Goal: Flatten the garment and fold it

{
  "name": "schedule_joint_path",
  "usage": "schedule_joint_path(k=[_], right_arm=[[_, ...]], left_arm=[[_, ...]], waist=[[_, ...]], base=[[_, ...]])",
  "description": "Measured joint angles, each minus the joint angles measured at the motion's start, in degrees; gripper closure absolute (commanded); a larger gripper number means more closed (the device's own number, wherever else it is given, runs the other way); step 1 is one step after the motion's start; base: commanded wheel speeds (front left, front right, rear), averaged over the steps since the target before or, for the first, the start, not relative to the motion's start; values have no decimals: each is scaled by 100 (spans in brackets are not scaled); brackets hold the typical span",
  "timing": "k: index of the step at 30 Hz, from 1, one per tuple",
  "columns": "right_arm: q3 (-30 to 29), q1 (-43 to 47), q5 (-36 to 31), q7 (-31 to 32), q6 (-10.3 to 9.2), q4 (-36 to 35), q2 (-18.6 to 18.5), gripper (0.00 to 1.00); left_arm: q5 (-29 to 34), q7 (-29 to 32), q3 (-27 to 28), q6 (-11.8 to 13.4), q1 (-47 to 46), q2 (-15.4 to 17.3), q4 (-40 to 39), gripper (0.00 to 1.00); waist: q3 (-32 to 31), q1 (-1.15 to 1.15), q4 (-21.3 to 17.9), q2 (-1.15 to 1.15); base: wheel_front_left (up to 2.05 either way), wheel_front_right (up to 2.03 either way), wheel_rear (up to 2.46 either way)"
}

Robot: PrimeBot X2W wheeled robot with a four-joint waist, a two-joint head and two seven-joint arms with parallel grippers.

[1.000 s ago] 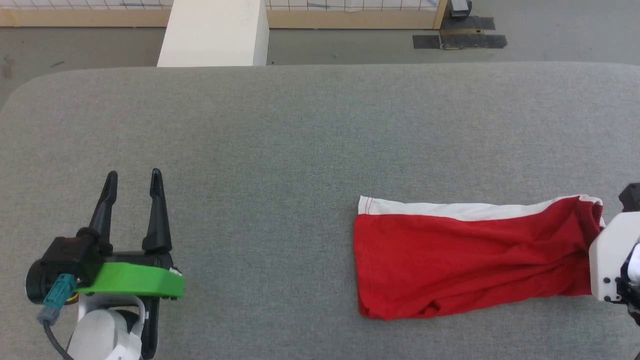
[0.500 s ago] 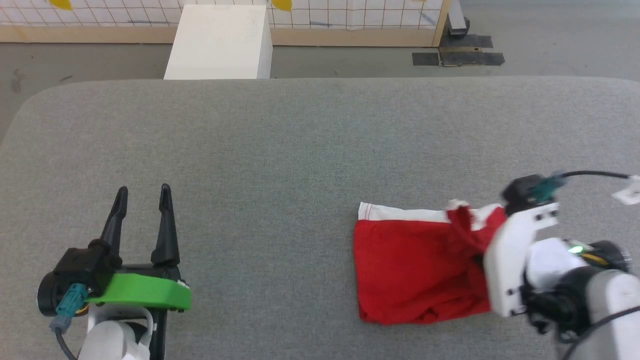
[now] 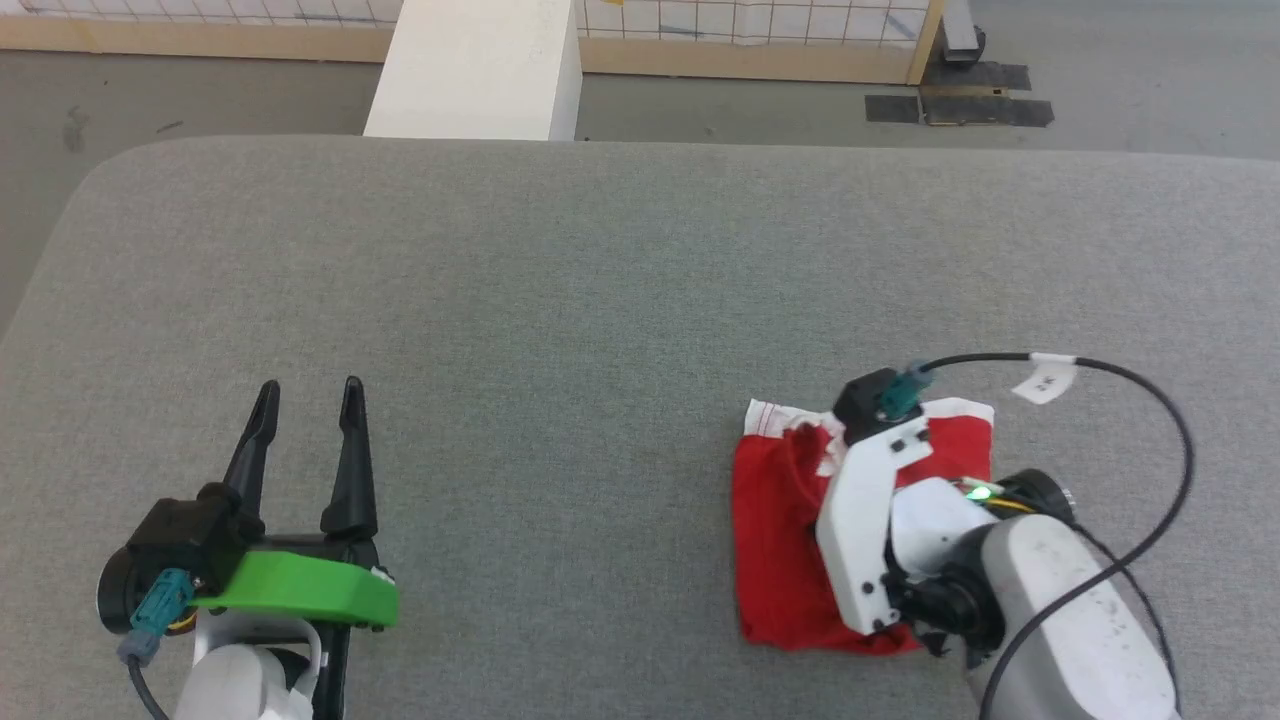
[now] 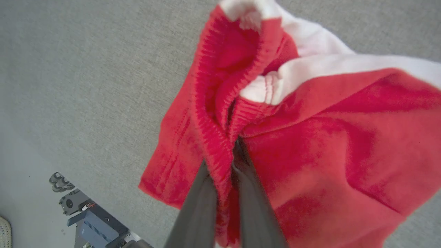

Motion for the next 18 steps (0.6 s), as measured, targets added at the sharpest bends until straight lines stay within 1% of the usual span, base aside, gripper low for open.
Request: schedule_joint_path(k=[3, 4, 5, 6, 10, 13, 14, 16, 18], right_arm=[[247, -101, 134, -138, 0, 283, 3, 100], [336, -137, 134, -181, 0, 369, 4, 98], [389, -171, 135, -278, 0, 420, 4, 58], [419, -204, 134, -360, 0, 455, 5, 0], [665, -403, 174, -606, 0, 437, 8, 0], [899, -509, 335, -698, 0, 177, 9, 0], [935, -532, 398, -817, 0, 34, 16, 0], [879, -559, 435, -1021, 0, -209, 32, 0], [616, -558, 397, -1238, 0, -438, 32, 0]], left_arm=[[0, 0, 11, -8, 5, -23, 20, 0], [0, 0, 13, -8, 8, -29, 25, 0], [0, 0, 12, -9, 11, -34, 32, 0], [0, -1, 13, -9, 10, -41, 41, 0], [0, 0, 58, -19, 12, -44, 70, 0], [1, 0, 112, -44, 20, -38, 78, 0], [1, -1, 127, -55, 24, -38, 79, 0], [1, -1, 148, -56, 30, -38, 82, 0], [23, -1, 160, -57, 30, -40, 71, 0]], waist=[[18, 0, 14, 0], [24, 0, 13, 0], [32, 0, 13, 0], [39, 0, 15, 0], [38, 0, -28, 0], [24, 0, -115, 0], [15, 0, -153, 0], [-7, 0, -223, 0], [-37, 0, -299, 0]], base=[[0, 0, 0], [0, 0, 0], [0, 0, 0], [0, 0, 0], [0, 0, 0], [0, 0, 0], [0, 0, 0], [0, 0, 0], [0, 0, 0]])
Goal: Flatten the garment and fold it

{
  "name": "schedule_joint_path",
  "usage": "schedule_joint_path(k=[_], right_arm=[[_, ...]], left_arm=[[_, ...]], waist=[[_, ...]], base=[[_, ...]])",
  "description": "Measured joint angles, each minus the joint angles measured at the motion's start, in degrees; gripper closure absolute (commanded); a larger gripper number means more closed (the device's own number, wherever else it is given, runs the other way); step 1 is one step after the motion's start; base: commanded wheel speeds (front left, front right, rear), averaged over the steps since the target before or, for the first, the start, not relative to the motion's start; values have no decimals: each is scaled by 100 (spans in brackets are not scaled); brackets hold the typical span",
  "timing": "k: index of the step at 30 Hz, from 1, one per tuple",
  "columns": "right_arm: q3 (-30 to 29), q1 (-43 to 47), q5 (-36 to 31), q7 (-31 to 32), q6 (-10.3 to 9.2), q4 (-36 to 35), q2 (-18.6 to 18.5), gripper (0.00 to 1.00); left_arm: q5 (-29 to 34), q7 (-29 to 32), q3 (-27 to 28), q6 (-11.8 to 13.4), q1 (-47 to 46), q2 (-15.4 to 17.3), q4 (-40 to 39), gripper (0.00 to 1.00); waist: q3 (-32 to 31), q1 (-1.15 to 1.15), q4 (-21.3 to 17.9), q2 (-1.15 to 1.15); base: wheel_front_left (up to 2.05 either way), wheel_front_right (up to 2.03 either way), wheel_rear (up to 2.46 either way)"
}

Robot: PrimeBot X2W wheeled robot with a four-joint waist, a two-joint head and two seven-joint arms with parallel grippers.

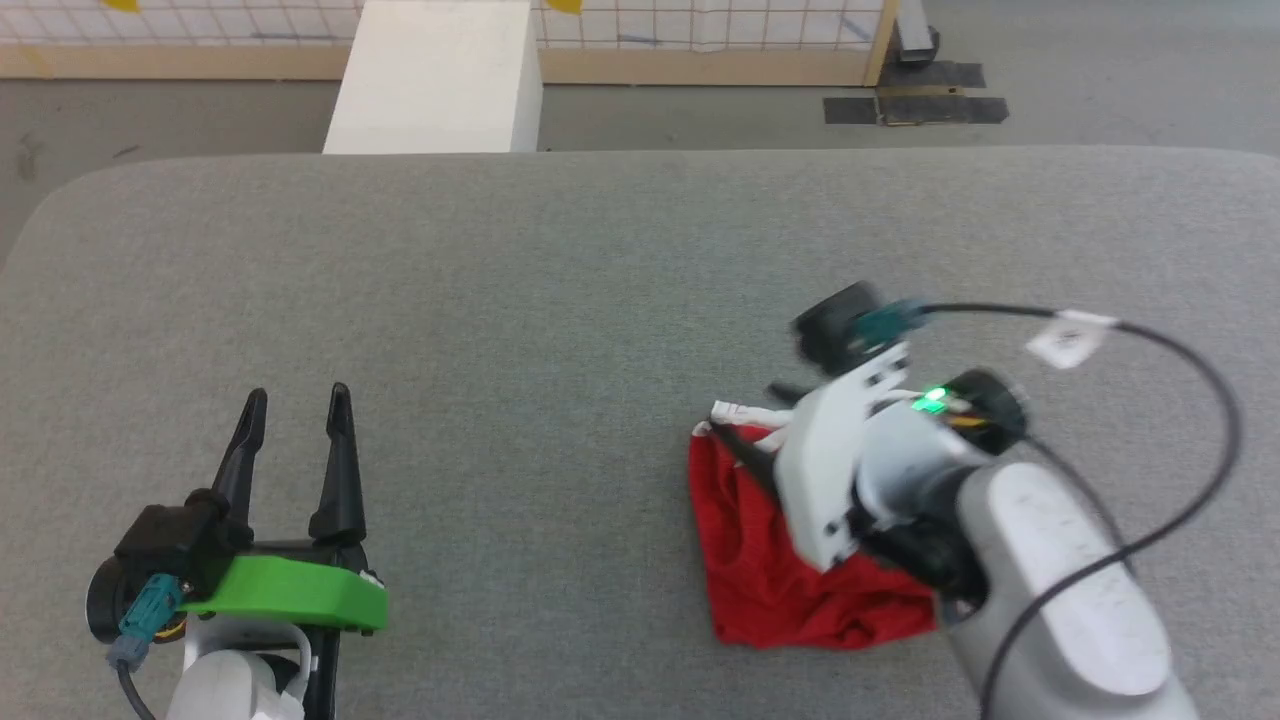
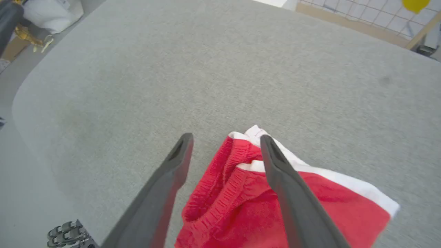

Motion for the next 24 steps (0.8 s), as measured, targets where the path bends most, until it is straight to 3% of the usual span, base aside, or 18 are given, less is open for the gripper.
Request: schedule_joint_path(k=[9, 23, 24], right_arm=[[-1578, 723, -1113, 67, -1, -455, -255, 0], [-1428, 1355, -1451, 41, -1, 468, -87, 0], [-1426, 1355, -1450, 24, -1, 500, -83, 18]], left_arm=[[90, 0, 21, -1, -5, -16, -101, 0], [89, 0, 10, -52, -88, -19, -27, 0], [89, 0, 19, -52, -90, -14, -25, 0]], waist=[[-51, 0, -197, 0], [139, 0, -11, 0], [144, 0, 0, 0]], base=[[0, 0, 0], [0, 0, 0], [0, 0, 0]])
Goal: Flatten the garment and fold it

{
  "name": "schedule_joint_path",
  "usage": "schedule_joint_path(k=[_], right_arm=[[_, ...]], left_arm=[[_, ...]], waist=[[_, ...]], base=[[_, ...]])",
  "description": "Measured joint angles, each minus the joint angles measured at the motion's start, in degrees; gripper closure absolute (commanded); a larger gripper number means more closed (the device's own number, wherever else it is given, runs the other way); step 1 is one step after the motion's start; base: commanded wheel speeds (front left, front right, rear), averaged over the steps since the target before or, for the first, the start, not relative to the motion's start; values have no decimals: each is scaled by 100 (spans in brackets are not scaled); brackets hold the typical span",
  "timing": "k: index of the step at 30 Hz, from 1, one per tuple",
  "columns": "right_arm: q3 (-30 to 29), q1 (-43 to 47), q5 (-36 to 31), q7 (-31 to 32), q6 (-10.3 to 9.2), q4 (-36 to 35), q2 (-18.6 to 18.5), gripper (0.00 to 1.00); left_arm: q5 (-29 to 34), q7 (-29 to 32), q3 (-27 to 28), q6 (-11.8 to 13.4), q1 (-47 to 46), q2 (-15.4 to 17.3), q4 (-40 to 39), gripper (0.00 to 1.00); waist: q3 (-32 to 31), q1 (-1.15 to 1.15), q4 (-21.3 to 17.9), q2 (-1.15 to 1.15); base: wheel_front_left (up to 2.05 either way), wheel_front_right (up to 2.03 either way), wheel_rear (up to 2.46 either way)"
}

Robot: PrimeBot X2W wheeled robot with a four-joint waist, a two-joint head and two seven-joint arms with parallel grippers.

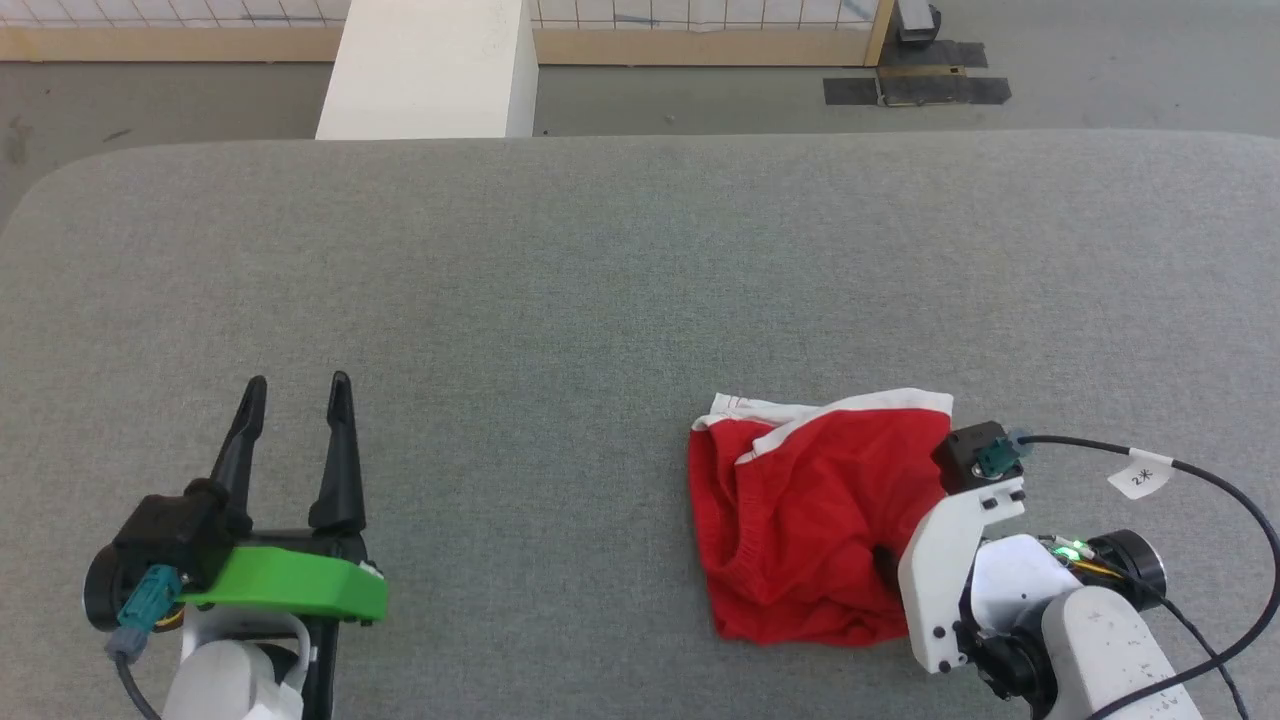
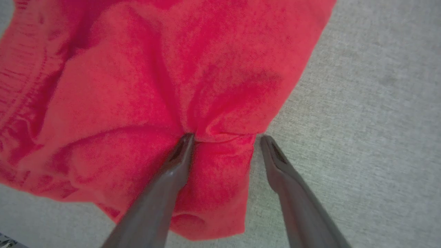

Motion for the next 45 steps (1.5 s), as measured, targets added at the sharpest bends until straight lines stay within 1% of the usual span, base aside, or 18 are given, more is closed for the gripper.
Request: schedule_joint_path(k=[1, 2, 3, 8, 12, 13, 17, 20, 26, 27, 28, 34, 38, 39, 43, 44, 45], right_arm=[[4, -4, 4, -9, 0, 12, -1, 62], [24, -14, 11, -23, 0, 30, -11, 80], [56, -31, 30, -35, 0, 44, -38, 100], [402, -174, 208, -53, 4, 75, -265, 100], [828, -441, 480, -57, 3, 76, -690, 100], [1003, -569, 554, -56, 3, 89, -861, 100], [1471, -1064, 820, -83, 3, 201, -1328, 100], [1738, -1450, 976, -175, 3, 360, -1594, 100], [1922, -2130, 1123, -583, 3, 834, -1953, 100], [1811, -2337, 1116, -766, 3, 1067, -2089, 100], [1761, -2400, 1102, -823, 3, 1149, -2150, 100], [1158, -2677, 913, -1107, 3, 1626, -2647, 100], [427, -2804, 744, -1268, 3, 1916, -2786, 100], [45, -2837, 639, -1298, 3, 2031, -2780, 100], [-716, -2844, 237, -1312, 3, 2187, -2722, 100], [-918, -2844, 98, -1314, 3, 2193, -2685, 96], [-1136, -2845, -44, -1317, 3, 2189, -2624, 76]], left_arm=[[0, 0, 12, 0, 0, 7, 1, 0], [0, 1, 37, 0, 0, 10, 1, 0], [0, 0, 63, 0, 2, 12, 0, 0], [1, 0, 136, 0, 27, 14, -25, 0], [-4, -1, 330, 53, 69, 2, -207, 0], [-9, 0, 421, 65, 88, 9, -290, 0], [-8, -1, 547, 87, 120, 31, -499, 0], [-5, -1, 604, 107, 154, 59, -660, 0], [43, 53, 565, 107, 155, 235, -936, 0], [51, 168, 502, 103, 122, 332, -1082, 0], [53, 205, 487, 102, 101, 382, -1129, 0], [57, 405, 514, 100, -2, 624, -1468, 0], [46, 464, 616, 101, -20, 730, -1608, 0], [35, 469, 682, 102, -20, 765, -1650, 0], [1, 471, 712, 103, -20, 814, -1726, 0], [-12, 471, 720, 103, -21, 820, -1734, 0], [-18, 471, 725, 103, -21, 825, -1738, 0]], waist=[[4, 0, 1, 0], [6, 0, -7, 0], [6, 0, -25, 0], [9, 0, -212, 0], [38, 0, -508, 0], [54, 0, -630, 0], [123, 0, -1071, 0], [193, 0, -1426, 0], [435, 0, -2070, 0], [658, 0, -2255, 0], [742, 0, -2303, 0], [1245, 0, -2400, 0], [1583, 2, -2304, 0], [1718, 2, -2239, 0], [1946, 2, -2094, 0], [1990, 2, -2052, 0], [2027, 2, -2012, 0]], base=[[0, 0, 0], [0, 0, 0], [0, 0, 0], [0, 0, 0], [0, 0, 0], [0, 0, 0], [0, 0, 0], [0, 0, 0], [0, 0, 0], [0, 0, 0], [0, 0, 0], [0, 0, 0], [0, 0, 0], [0, 0, 0], [0, 0, 0], [0, 0, 0], [0, 0, 0]])
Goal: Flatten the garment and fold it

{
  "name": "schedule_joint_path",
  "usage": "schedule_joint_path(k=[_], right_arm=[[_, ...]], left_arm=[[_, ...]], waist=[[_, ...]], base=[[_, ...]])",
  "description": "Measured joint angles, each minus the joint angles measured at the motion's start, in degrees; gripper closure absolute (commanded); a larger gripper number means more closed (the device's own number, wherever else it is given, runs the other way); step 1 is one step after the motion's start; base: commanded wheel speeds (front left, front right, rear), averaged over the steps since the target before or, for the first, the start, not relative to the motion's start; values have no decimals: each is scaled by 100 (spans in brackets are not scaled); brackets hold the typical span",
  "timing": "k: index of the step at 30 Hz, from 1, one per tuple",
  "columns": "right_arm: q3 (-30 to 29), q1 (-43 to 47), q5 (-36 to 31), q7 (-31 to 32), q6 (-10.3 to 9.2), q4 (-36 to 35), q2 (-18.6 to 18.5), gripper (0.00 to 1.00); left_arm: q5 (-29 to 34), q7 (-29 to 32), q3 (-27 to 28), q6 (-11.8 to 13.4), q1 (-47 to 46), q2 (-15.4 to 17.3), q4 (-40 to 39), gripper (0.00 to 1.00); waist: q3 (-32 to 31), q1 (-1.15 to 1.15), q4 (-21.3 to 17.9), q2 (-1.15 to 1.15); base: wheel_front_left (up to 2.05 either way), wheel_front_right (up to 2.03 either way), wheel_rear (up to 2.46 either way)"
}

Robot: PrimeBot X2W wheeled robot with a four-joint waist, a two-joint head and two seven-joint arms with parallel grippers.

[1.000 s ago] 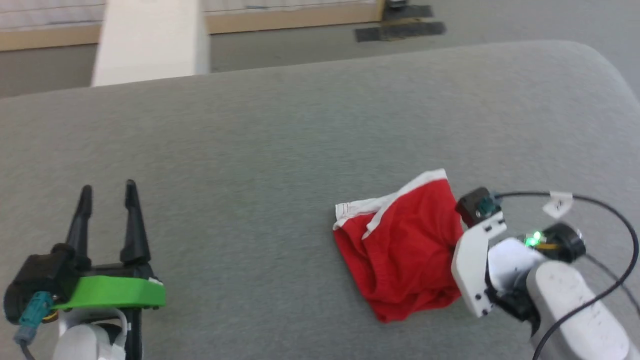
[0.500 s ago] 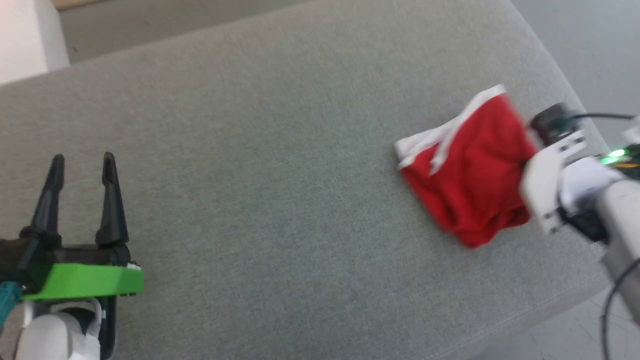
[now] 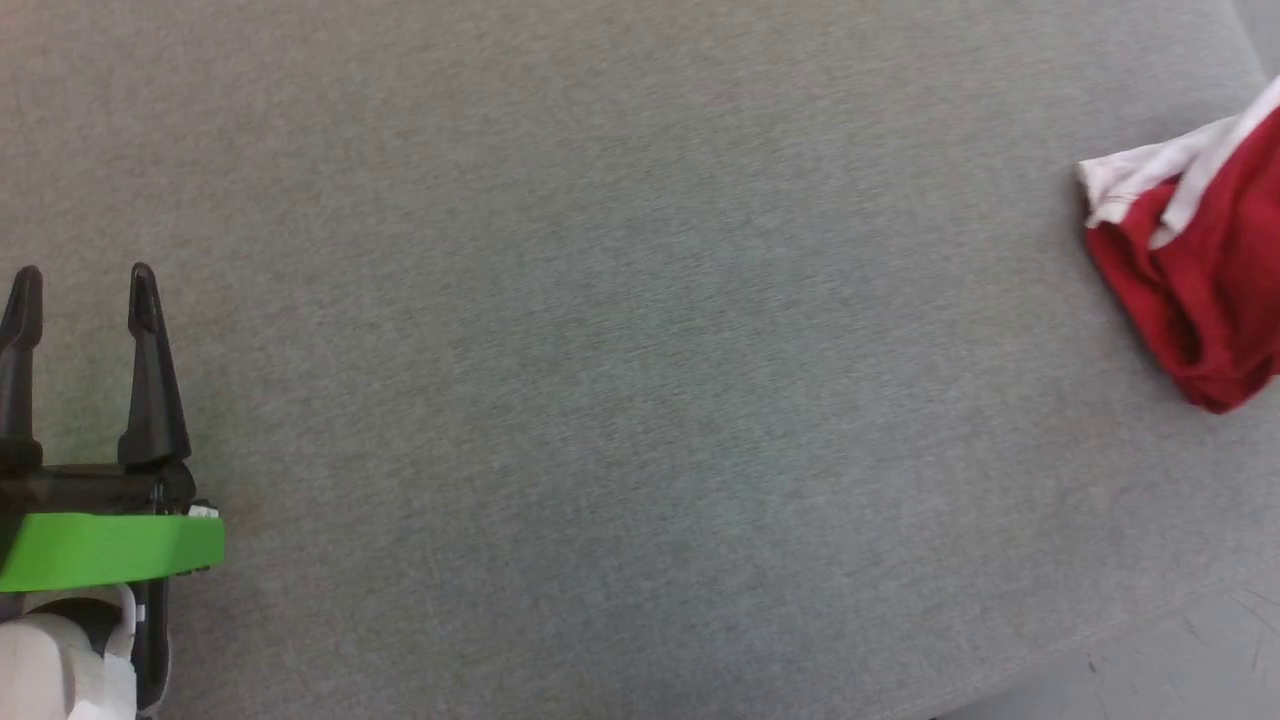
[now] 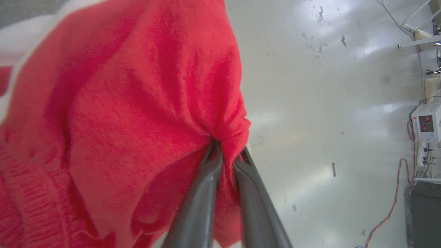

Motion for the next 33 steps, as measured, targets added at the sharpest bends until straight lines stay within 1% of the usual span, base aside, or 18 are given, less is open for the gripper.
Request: schedule_joint_path(k=[1, 3, 5, 8, 12, 15, 18, 21, 23, 24, 27, 31, 33], right_arm=[[-159, 1, -123, 2, 0, -8, 57, 0], [-490, 3, -390, -77, 0, -109, 197, 0], [-698, 5, -556, -46, 0, -203, 320, 0], [-1048, 11, -666, -7, 0, -490, 517, 0], [-1251, -4, -537, -597, 0, -1340, 778, 0], [-1182, -3, -345, -1011, -1, -1964, 967, 0], [-1083, 14, -74, -1454, -1, -2585, 1313, 0], [-960, 117, 315, -1917, -1, -3096, 1839, 0], [-753, 347, 424, -2212, -1, -3355, 2181, 0], [-627, 503, 483, -2347, -1, -3437, 2319, 0], [-304, 942, 557, -2741, -1, -3559, 2575, 0], [-65, 1359, 595, -3353, -2, -3523, 2683, 0], [46, 1511, 951, -3648, -2, -3383, 2682, 0]], left_arm=[[-1, -1, 4, 0, 0, 5, -1, 0], [-1, -2, 5, 3, 1, 14, 7, 0], [-2, -9, -1, 7, 2, 15, 42, 0], [-3, -45, -54, 27, 1, -9, 143, 0], [-19, -186, -138, 63, -13, -122, 347, 0], [-30, -278, -196, 101, -24, -231, 536, 0], [-36, -360, -226, 152, -24, -323, 695, 0], [-36, -391, -242, 169, -28, -420, 827, 0], [-37, -420, -246, 210, -27, -474, 921, 0], [-36, -421, -247, 235, -26, -497, 951, 0], [-37, -432, -250, 288, -31, -593, 1003, 0], [-34, -438, -316, 358, -88, -676, 1184, 0], [-23, -439, -364, 389, -118, -709, 1262, 0]], waist=[[26, 0, 31, 0], [70, 0, 98, 0], [66, 0, 141, 0], [-25, 0, 175, 0], [-266, -1, 225, 0], [-497, -1, 288, 0], [-754, -1, 365, 0], [-1020, -2, 459, 0], [-1209, -2, 536, 0], [-1301, -2, 580, 0], [-1528, -2, 719, 0], [-1736, -2, 982, 0], [-1813, -2, 1098, 0]], base=[[0, 0, 0], [0, 0, 0], [0, 0, 0], [0, 0, 0], [0, 0, 0], [0, 0, 0], [0, 0, 0], [0, 0, 0], [0, 0, 0], [0, 0, 0], [0, 0, 0], [0, 0, 0], [0, 0, 0]])
